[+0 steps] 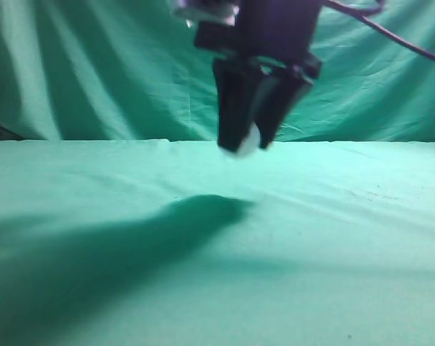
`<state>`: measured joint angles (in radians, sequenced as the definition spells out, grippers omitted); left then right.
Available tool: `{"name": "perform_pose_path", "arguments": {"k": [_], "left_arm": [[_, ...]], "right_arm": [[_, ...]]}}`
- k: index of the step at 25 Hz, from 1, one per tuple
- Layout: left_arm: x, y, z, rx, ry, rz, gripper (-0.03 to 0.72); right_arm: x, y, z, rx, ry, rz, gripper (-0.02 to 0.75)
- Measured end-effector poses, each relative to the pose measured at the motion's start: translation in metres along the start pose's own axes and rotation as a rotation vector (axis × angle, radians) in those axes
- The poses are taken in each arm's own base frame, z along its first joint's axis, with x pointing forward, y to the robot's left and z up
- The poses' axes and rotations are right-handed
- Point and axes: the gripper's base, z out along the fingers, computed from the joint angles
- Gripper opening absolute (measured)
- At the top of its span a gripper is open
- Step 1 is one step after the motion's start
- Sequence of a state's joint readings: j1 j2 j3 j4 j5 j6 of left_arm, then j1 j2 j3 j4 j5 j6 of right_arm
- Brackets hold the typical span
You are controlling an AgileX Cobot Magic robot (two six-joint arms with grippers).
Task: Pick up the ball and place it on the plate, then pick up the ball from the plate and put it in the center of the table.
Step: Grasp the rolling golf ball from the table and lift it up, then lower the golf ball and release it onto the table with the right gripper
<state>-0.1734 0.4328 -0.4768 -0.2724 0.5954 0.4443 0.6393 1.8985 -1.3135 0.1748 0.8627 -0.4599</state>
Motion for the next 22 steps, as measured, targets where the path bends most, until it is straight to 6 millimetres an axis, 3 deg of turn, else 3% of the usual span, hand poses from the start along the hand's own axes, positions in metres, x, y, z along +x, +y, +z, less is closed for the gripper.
{"name": "perform_pose_path", "arguments": {"k": [6, 9, 11, 17, 22], "left_arm": [[0.000, 0.000, 0.000, 0.000, 0.000, -0.002, 0.000], [0.000, 0.000, 0.000, 0.000, 0.000, -0.002, 0.000], [0.000, 0.000, 0.000, 0.000, 0.000, -0.002, 0.000], [0.000, 0.000, 0.000, 0.000, 0.000, -0.002, 0.000], [0.000, 0.000, 0.000, 0.000, 0.000, -0.002, 0.000]], "right_arm": [[-0.048, -0.009, -0.052, 0.059, -0.199, -0.015, 0.330], [-0.071, -0.012, -0.062, 0.065, -0.286, -0.011, 0.330], [-0.084, -0.013, -0.052, 0.059, -0.298, -0.018, 0.330], [-0.110, -0.009, 0.019, 0.014, -0.223, -0.042, 0.330], [-0.119, -0.006, 0.048, 0.004, -0.210, -0.053, 0.330]]}}
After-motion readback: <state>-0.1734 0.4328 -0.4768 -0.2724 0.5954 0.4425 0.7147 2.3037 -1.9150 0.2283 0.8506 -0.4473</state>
